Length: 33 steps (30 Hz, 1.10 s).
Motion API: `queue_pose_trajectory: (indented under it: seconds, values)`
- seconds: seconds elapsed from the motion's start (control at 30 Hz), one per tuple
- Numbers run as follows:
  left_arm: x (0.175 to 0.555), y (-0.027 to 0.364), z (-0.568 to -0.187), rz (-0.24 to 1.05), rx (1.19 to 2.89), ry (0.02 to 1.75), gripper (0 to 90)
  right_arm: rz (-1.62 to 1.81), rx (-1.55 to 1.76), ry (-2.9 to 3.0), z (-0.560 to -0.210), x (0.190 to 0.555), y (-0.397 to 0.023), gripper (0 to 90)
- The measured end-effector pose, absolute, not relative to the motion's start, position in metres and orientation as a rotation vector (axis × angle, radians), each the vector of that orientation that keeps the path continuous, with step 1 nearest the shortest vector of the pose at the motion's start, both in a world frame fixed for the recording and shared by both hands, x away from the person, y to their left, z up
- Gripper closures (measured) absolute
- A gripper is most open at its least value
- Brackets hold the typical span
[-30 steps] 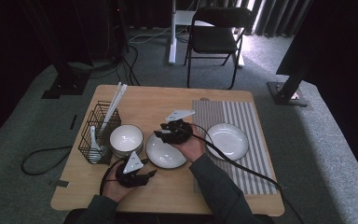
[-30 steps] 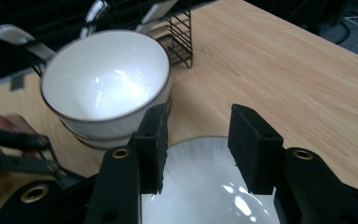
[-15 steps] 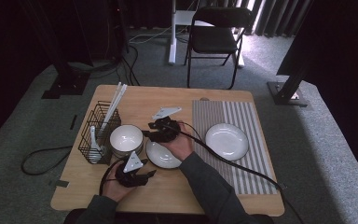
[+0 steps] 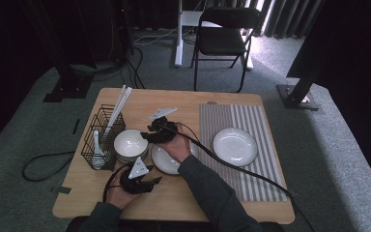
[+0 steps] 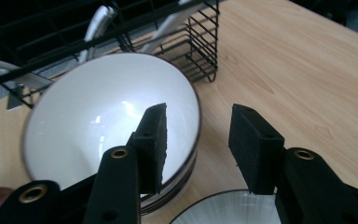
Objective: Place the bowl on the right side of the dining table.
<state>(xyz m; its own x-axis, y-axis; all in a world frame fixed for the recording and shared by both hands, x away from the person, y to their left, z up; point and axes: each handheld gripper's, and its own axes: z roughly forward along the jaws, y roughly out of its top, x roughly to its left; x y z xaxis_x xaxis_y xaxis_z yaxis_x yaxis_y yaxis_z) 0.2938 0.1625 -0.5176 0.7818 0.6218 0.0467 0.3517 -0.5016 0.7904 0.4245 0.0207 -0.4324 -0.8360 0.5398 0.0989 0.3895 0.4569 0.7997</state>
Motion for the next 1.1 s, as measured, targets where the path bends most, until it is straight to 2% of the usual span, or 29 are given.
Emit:
queue_pose_trajectory:
  seconds: [0.43,0.57,0.83,1.1]
  values:
    - [0.294,0.163,-0.518,0.417,2.148,0.719,44.3,1.268,0.876,2.6,-0.453,0.438,0.04,58.4]
    - [0.294,0.162,-0.518,0.42,2.151,0.718,44.0,1.25,0.895,2.618,-0.459,0.441,0.041,63.7]
    - [0.294,0.162,-0.518,0.419,2.155,0.717,43.9,1.262,0.937,2.646,-0.468,0.445,0.044,66.7]
    - [0.294,0.163,-0.517,0.426,2.15,0.721,43.8,1.299,0.984,2.643,-0.472,0.447,0.046,78.1]
